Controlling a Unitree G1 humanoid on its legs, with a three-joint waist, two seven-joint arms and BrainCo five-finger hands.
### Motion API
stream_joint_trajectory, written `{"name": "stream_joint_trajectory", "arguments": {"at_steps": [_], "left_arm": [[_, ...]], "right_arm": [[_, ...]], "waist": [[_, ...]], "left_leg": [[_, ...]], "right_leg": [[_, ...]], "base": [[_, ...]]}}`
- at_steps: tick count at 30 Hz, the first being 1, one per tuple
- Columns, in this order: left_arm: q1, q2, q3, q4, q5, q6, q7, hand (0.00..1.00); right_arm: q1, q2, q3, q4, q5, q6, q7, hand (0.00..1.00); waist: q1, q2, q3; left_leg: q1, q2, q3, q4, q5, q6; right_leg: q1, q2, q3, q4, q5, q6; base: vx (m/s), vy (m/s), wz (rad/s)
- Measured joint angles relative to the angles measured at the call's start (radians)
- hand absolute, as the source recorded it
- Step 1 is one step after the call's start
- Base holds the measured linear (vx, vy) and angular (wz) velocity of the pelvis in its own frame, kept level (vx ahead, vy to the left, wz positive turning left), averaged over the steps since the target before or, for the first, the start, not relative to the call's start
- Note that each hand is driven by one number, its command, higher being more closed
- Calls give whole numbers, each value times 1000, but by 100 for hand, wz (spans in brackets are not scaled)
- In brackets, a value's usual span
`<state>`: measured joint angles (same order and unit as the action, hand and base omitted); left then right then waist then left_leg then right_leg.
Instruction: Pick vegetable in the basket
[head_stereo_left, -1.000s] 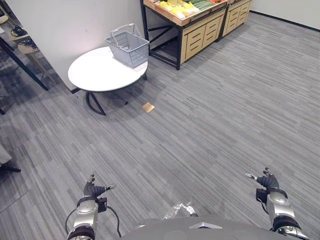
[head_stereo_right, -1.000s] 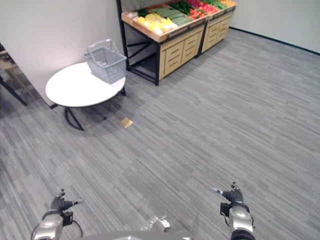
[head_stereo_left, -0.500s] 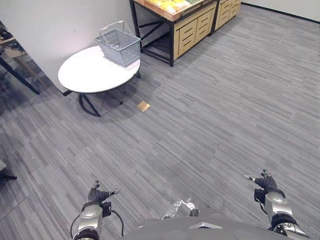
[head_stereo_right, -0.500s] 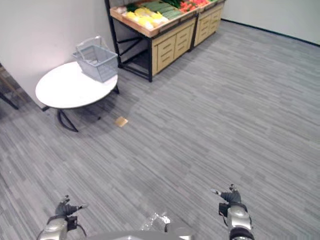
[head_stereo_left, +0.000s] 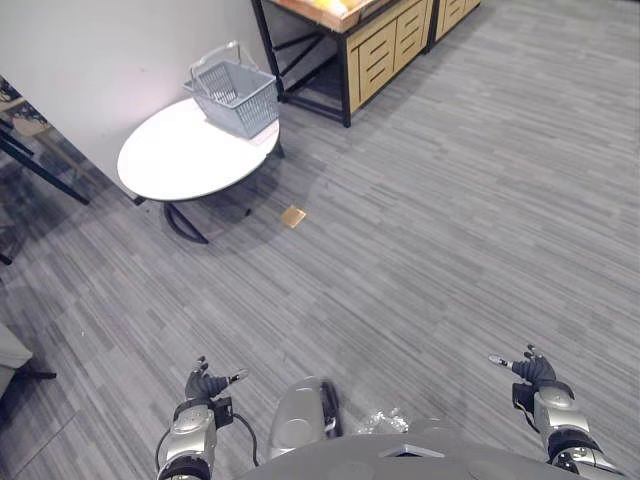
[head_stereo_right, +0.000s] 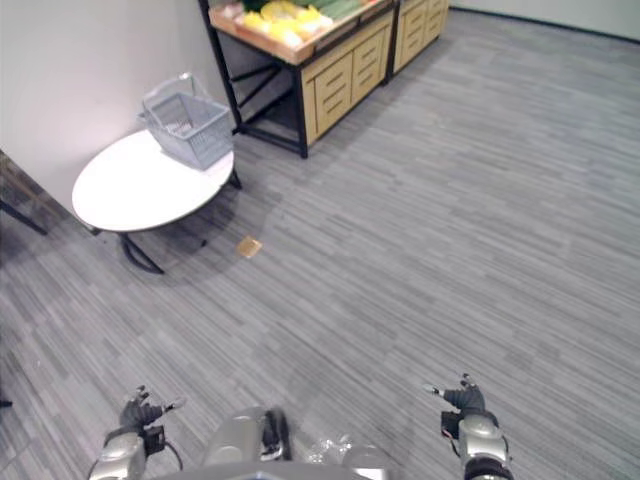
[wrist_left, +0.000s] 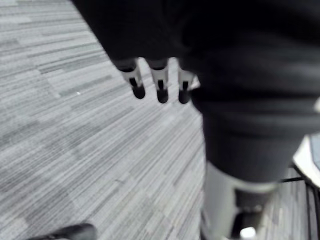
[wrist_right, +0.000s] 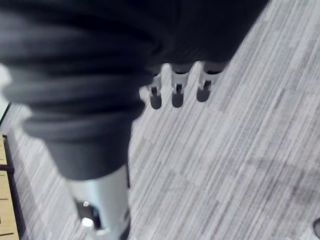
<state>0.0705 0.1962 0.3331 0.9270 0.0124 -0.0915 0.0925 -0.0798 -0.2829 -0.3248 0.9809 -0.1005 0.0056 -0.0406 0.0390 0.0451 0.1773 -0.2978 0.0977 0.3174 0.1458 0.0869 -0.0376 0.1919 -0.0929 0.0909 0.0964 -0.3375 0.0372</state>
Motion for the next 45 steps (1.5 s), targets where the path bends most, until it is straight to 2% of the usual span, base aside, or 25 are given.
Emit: {"name": "stream_joint_trajectory", "arguments": {"at_steps": [2,4,5,6,7,11,12,14,16,17,19,21,23,25,27,28,30,33,36,37,38,40,41,43,45], "left_arm": [[-12,-6,0,1,2,0,-2,0],[-12,-14,0,-1,10,0,-6,0],[3,-14,0,-1,11,0,-5,0],[21,-11,0,-2,11,0,-5,0],[37,-2,-1,-7,12,0,-5,0],[36,18,-45,-51,12,-1,-4,0],[31,18,-53,-57,12,0,-4,0],[20,20,-80,-81,13,-1,-4,0],[2,23,-81,-84,13,-1,-3,0],[-7,31,-81,-88,13,-2,-1,0],[-15,55,-77,-87,13,-5,1,0],[-4,74,-70,-85,14,-8,3,0],[-1,41,-63,-78,16,-10,1,0],[11,21,-60,-78,17,-22,1,0],[17,-1,-49,-87,7,-29,1,0],[27,-7,-51,-91,6,-29,1,0],[44,-36,-67,-141,5,-30,1,0],[72,-42,-68,-189,5,-32,1,0],[111,-44,-64,-202,6,-34,1,0],[120,-48,-61,-200,6,-34,1,0],[123,-55,-51,-195,7,-33,1,0],[126,-68,-32,-195,7,-34,2,0],[120,-94,-27,-195,8,-30,1,0],[124,-116,-28,-195,9,-30,1,0],[146,-108,-30,-196,9,-30,2,0]], "right_arm": [[-11,9,24,1,-1,-6,2,0],[-31,10,31,1,-2,-12,8,0],[-29,12,36,1,-2,-14,10,0],[-34,23,39,1,-3,-15,10,0],[-36,43,45,1,-3,-15,10,0],[-25,70,78,-11,-5,-14,6,0],[-25,71,79,-18,-5,-13,5,0],[-26,70,79,-75,-26,-13,-5,0],[-25,67,79,-130,-42,-13,-12,0],[-26,62,75,-196,-42,-13,-15,0],[-43,51,75,-249,-69,-13,-21,0],[-46,20,75,-323,-141,-12,-36,0],[-46,-35,76,-384,-203,-12,-45,0],[-61,-55,86,-436,-244,-12,-50,0],[-117,-57,143,-456,-311,-12,-72,0],[-126,-58,161,-457,-325,-12,-80,0],[-167,-53,212,-461,-357,-12,-106,0],[-231,-53,248,-486,-360,-12,-124,0],[-309,-78,290,-491,-378,-14,-124,0],[-331,-105,305,-492,-383,-14,-124,0],[-349,-123,308,-491,-389,-14,-125,0],[-393,-133,330,-494,-394,-16,-126,0],[-423,-140,341,-495,-395,-17,-126,0],[-438,-134,351,-496,-399,-20,-126,0],[-444,-113,386,-519,-421,-31,-126,0]], "waist": [[9,-34,10],[13,-56,9],[22,-60,9],[30,-63,8],[27,-65,7],[-5,-68,4],[-11,-65,4],[-40,-55,9],[-51,-37,17],[-52,-41,13],[-46,-52,13],[-48,-82,0],[-47,-27,-16],[-46,7,-30],[-39,18,-23],[-34,21,-15],[4,26,16],[25,24,17],[43,23,18],[44,26,18],[66,25,16],[79,-28,15],[83,-29,15],[95,-31,16],[89,-40,22]], "left_leg": [[-24,-32,15,71,-65,76],[-4,-62,34,105,-111,113],[32,-68,42,121,-158,121],[94,-76,45,118,-200,122],[161,-89,18,101,-228,120],[339,-118,-88,-1,-251,121],[361,-120,-111,-17,-253,120],[434,-100,-194,-55,-260,110],[461,-72,-229,-59,-271,91],[481,-38,-255,-62,-294,55],[512,-8,-283,-76,-326,6],[576,21,-313,-83,-398,-49],[590,99,-340,-28,-440,-78],[505,142,-381,140,-390,-66],[339,173,-390,495,-177,-55],[309,186,-381,573,-134,-61],[202,218,-277,822,-196,-24],[99,165,-169,773,-266,-25],[53,63,-35,418,-282,-24],[52,34,33,229,-221,-16],[79,15,87,133,-117,69],[90,-30,102,135,-143,91],[88,-26,103,175,-180,146],[142,-39,113,154,-194,162],[270,-66,88,68,-213,155]], "right_leg": [[-8,-33,9,39,34,2],[-37,-62,34,151,58,24],[-65,-65,38,275,90,85],[-109,-66,40,440,160,218],[-158,-47,51,616,238,230],[-332,-49,-86,960,208,211],[-361,-60,-118,960,186,199],[-448,-68,-190,800,109,113],[-471,-64,-213,569,113,96],[-489,-66,-215,294,179,80],[-510,-91,-195,27,297,100],[-528,-126,-129,3,300,122],[-564,-61,-124,162,398,147],[-562,-31,-158,224,353,80],[-478,-1,-197,208,298,29],[-437,6,-206,188,290,16],[-267,22,-236,106,259,-21],[-179,16,-243,32,248,-35],[-104,-5,-261,-44,237,-15],[-68,-8,-281,-66,222,7],[-38,-15,-279,-71,201,31],[-35,-50,-266,-69,195,54],[-25,-54,-265,-52,204,69],[-28,-68,-257,53,200,76],[-148,-95,-203,467,226,216]], "base": [[469,270,-8],[512,262,5],[606,280,-22],[691,300,-9],[575,238,15],[419,64,74],[557,-59,114],[448,-111,110],[445,-249,85],[539,-349,81],[427,-327,64],[522,-493,65],[649,-614,59],[577,-542,43],[489,-411,21],[475,-329,24],[438,-280,22],[344,-137,7],[420,52,9],[426,124,20],[471,134,18],[528,148,20],[444,145,27],[368,134,22],[419,96,40]]}}
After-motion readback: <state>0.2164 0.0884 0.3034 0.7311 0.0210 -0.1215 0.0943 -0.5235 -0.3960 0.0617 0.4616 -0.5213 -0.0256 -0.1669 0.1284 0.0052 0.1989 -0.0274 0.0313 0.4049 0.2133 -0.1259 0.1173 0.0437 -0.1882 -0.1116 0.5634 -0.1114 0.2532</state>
